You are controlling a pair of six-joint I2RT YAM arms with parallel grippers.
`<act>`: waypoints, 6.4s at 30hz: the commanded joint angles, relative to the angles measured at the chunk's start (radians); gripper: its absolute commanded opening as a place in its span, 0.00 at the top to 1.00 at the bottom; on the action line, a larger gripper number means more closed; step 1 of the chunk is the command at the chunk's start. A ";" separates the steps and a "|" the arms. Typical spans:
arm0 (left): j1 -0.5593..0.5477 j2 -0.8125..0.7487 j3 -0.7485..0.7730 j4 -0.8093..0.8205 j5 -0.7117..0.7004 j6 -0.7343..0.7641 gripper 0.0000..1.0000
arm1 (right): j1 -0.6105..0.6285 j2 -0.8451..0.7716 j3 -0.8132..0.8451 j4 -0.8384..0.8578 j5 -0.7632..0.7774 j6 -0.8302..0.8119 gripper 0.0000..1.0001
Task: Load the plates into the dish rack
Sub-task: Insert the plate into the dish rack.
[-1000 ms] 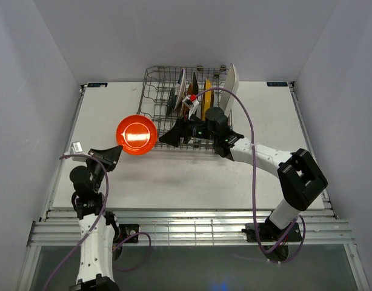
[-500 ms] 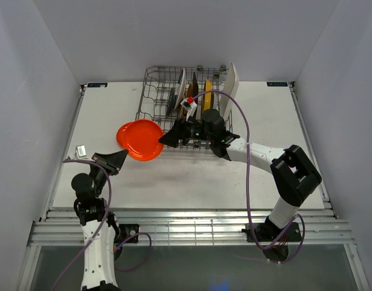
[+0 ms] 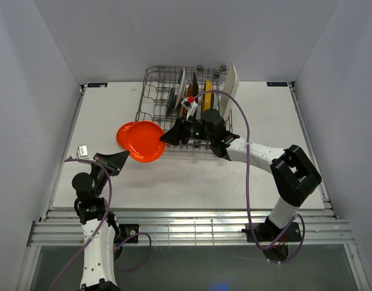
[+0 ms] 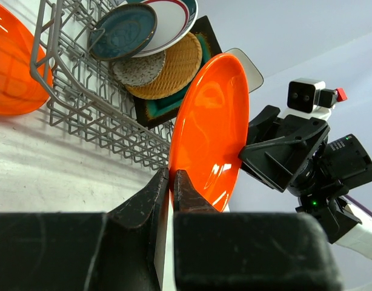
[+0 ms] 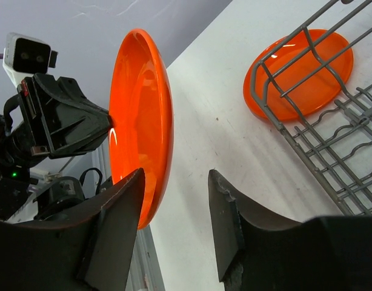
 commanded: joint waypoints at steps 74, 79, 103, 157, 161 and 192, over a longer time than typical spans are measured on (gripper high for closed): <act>0.007 0.032 -0.057 0.048 -0.022 0.026 0.16 | 0.173 0.307 0.723 -0.495 1.276 -0.312 0.92; 0.007 0.032 -0.063 0.045 -0.032 0.031 0.16 | 0.196 0.410 0.862 -0.506 1.413 -0.355 0.92; 0.007 0.305 -0.036 0.215 -0.207 -0.001 0.18 | 0.253 0.796 1.111 0.316 1.798 -1.119 0.92; 0.007 0.342 -0.094 0.330 -0.209 -0.013 0.18 | 0.152 1.000 1.220 0.055 1.639 -0.808 0.92; 0.005 0.346 -0.096 0.336 -0.207 -0.013 0.18 | 0.153 0.991 1.208 0.006 1.611 -0.766 0.91; 0.007 0.331 -0.102 0.341 -0.184 -0.023 0.19 | 0.178 0.886 1.111 -0.034 1.585 -0.697 0.48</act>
